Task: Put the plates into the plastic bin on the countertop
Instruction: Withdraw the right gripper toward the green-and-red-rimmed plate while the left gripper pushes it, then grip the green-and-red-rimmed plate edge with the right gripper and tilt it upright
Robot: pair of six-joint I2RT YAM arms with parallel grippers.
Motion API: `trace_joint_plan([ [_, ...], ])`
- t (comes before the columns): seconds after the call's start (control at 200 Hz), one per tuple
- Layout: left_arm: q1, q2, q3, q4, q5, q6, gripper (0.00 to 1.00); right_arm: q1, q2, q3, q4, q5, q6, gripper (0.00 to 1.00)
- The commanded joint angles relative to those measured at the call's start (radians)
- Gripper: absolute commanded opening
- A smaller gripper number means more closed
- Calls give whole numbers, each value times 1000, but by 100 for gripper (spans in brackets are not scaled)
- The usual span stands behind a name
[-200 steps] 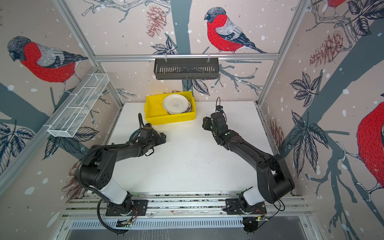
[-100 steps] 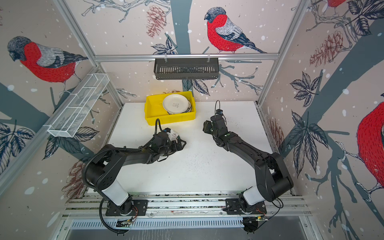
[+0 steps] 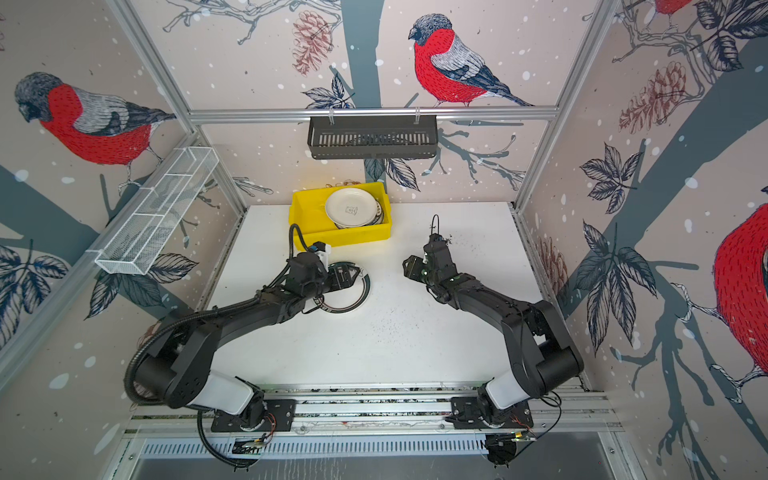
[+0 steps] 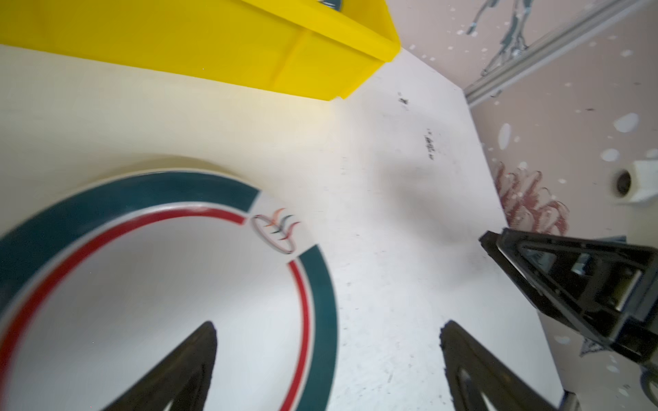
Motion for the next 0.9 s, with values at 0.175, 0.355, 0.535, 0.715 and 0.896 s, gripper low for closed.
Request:
trace_joint_plan([
  [0.175,89,-121,-112,-90,-41,16,97,20,199,9,278,-317,107,58],
  [0.355,91,-150,-139,-102,-87,6,97,69,294,89,272,-336,113,54],
  [0.535,92,-133,-128,-92,-89,45,97,114,367,141,281,-336,143,50],
  [0.715,92,-98,-94,-60,-47,63,97,135,425,180,265,-304,147,43],
  [0.896,92,-69,-83,-24,-29,64,97,145,446,184,274,-293,152,36],
])
